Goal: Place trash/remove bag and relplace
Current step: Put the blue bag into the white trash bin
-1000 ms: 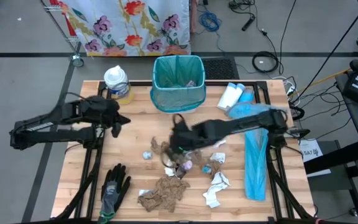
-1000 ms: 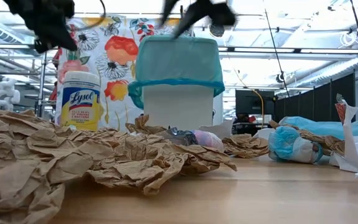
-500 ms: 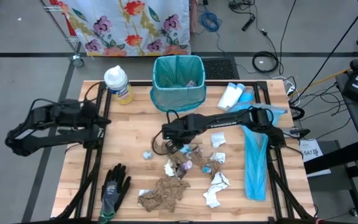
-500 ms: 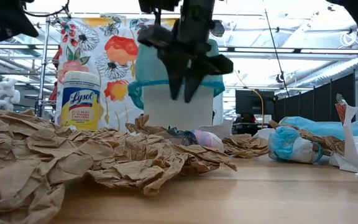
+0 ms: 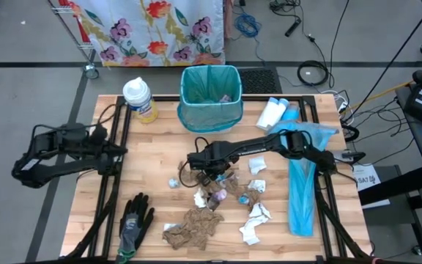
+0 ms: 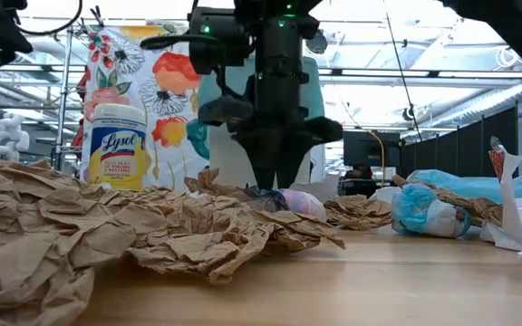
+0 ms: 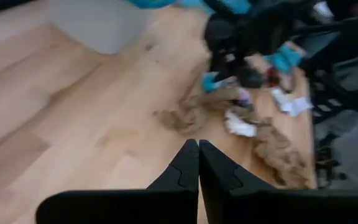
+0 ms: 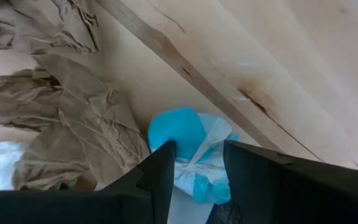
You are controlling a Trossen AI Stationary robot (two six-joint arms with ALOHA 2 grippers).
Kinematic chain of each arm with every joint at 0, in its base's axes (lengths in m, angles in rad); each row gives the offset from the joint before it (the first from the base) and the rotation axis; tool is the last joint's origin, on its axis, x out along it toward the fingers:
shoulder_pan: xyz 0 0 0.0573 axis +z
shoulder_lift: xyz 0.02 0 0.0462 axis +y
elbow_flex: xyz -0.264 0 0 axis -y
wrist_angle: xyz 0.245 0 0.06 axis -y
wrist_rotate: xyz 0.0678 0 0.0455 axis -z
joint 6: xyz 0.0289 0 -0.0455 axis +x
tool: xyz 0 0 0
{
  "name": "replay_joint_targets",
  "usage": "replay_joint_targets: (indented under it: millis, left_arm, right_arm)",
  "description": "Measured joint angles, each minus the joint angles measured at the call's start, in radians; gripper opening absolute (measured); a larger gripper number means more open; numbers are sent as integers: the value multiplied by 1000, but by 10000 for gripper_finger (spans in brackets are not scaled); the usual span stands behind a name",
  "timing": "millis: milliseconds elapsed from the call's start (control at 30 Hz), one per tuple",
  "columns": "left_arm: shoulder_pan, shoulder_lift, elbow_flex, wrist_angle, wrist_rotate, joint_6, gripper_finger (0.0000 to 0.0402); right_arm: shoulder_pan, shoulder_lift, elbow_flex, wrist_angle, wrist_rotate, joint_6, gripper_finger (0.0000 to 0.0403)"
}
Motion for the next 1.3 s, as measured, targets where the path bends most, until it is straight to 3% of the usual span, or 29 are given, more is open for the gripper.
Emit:
replay_joint_targets:
  millis: [200, 400, 633, 967, 1300]
  left_arm:
    - [0, 1, -50, 108, 40, 0, 4]
    - [1, -18, -92, 174, -11, -25, 4]
    - [1, -29, -130, 196, -39, -53, 4]
    - [1, -57, -227, 305, -41, -135, 4]
    - [0, -35, -363, 546, -47, -210, 4]
  right_arm:
    - [-4, 30, -3, 23, -32, -17, 119]
    - [-6, 25, -39, 78, -40, -18, 13]
    - [-6, -44, -48, 55, 43, 7, 2]
    - [-3, -225, -33, 56, 71, 31, 0]
    - [-22, -477, -32, 152, 211, -59, 0]
